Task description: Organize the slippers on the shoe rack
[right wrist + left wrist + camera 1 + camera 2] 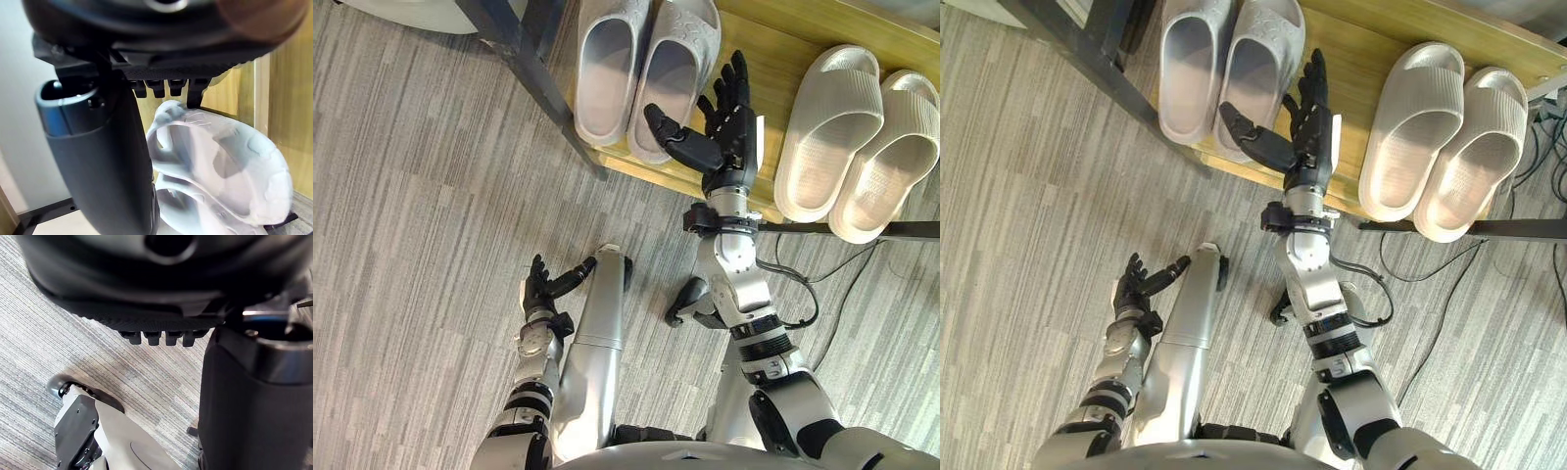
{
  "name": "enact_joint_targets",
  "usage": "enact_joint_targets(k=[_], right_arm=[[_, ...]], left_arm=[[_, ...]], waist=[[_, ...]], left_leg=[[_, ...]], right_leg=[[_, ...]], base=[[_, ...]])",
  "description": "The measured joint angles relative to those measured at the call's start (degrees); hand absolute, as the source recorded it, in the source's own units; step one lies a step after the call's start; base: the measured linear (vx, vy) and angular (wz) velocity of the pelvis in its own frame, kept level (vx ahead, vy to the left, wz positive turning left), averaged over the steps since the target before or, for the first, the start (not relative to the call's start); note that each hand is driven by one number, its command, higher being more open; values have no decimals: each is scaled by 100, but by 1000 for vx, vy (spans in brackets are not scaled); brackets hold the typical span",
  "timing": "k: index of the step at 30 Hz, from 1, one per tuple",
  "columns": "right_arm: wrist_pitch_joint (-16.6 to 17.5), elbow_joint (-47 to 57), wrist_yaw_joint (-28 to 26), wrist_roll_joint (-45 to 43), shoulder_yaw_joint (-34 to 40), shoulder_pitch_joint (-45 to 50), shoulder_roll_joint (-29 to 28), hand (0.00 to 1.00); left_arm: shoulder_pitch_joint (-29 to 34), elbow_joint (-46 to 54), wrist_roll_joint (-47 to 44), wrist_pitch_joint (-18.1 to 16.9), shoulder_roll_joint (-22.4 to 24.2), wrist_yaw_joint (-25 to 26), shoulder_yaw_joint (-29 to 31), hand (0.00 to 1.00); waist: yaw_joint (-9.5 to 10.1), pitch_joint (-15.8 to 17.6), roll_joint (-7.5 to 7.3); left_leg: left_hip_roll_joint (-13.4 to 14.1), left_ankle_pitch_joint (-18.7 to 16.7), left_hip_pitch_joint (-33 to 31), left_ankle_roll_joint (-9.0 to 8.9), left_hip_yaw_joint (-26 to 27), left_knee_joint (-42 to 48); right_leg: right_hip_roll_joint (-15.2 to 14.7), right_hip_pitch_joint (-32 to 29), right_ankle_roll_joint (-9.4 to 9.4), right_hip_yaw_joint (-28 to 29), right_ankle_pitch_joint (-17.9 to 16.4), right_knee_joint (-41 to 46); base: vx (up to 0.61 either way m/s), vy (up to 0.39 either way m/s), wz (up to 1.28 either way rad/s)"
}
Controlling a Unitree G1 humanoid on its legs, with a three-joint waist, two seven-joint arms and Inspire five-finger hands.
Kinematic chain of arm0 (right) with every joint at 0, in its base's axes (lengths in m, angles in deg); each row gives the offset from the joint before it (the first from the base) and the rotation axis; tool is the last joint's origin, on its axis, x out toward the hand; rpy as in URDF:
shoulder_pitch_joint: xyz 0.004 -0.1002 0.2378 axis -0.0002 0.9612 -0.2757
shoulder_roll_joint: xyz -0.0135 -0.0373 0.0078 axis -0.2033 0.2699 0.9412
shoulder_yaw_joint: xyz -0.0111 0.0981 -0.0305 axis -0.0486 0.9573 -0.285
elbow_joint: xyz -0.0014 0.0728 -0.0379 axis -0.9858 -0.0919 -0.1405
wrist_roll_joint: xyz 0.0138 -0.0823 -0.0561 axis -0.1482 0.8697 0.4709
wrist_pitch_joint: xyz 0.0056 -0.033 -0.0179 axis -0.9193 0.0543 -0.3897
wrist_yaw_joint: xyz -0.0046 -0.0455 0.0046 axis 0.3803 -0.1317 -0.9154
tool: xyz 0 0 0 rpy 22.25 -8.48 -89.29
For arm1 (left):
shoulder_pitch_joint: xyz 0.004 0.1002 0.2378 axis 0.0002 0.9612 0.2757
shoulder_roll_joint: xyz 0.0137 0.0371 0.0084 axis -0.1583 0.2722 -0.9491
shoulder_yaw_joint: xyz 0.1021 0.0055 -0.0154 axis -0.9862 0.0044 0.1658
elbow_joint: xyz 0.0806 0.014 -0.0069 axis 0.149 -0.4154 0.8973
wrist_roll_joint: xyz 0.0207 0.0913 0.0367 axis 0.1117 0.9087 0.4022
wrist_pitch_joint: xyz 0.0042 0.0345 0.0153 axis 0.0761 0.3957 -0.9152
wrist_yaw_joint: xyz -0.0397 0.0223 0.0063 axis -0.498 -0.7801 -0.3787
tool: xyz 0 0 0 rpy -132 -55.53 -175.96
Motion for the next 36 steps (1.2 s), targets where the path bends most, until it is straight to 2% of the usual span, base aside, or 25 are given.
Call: enact_joint_targets(k=[7,14,15,17,19,21,28,32,36], right_arm=[[-29,573,0,227,22,706,-12,100],[-36,1167,-178,471,-122,1725,63,100],[-37,1222,-329,691,-204,1963,128,100],[-36,1241,-420,873,-299,2199,250,100],[-37,1241,-526,1148,-306,2495,395,100],[-34,1212,-669,1397,-395,2826,716,100],[-15,449,-1022,1927,-375,3363,1244,100],[-18,-164,-1199,2025,-375,3567,1226,100],[-51,-683,-1409,2143,-375,3817,1212,100]], left_arm=[[35,-3,0,91,48,-11,-13,100],[263,15,-14,135,2,79,-12,100],[319,0,37,112,-36,-12,-141,100],[516,-13,61,114,-62,-149,-328,100],[661,-149,69,92,-114,-231,-602,100],[848,-467,177,87,-253,-302,-899,100],[1133,-908,443,111,-466,-323,-1302,100],[1290,-1030,533,130,-481,-436,-1391,100],[1453,-1117,771,136,-436,-499,-1425,100]], waist=[[-26,6,52],[-170,-6,48],[-233,-94,45],[-267,-221,54],[-335,-340,42],[-406,-610,-2],[-532,-1049,-135],[-578,-1293,-110],[-606,-1578,-26]], left_leg=[[5,-23,242,39,30,-6],[67,6,1273,107,177,-545],[135,41,1657,129,247,-867],[189,108,2031,119,314,-1187],[166,231,2546,127,341,-1678],[175,450,3173,147,405,-2465],[210,1087,4572,217,659,-4313],[223,1320,5097,238,801,-4978],[220,1660,5614,256,961,-5809]], right_leg=[[1,239,5,21,-3,-27],[42,1202,65,8,48,-521],[122,1554,78,-20,144,-875],[207,1894,75,-31,272,-1223],[238,2401,138,-107,394,-1698],[364,2988,204,-191,654,-2481],[684,4204,347,-215,1423,-4350],[828,4669,419,-167,1757,-5102],[995,5145,477,-119,2234,-6042]], base=[[0,0,0],[15,-11,-1],[80,-19,-12],[104,10,-12],[133,8,7],[180,15,3],[112,42,-10],[71,39,-14],[62,32,-15]])
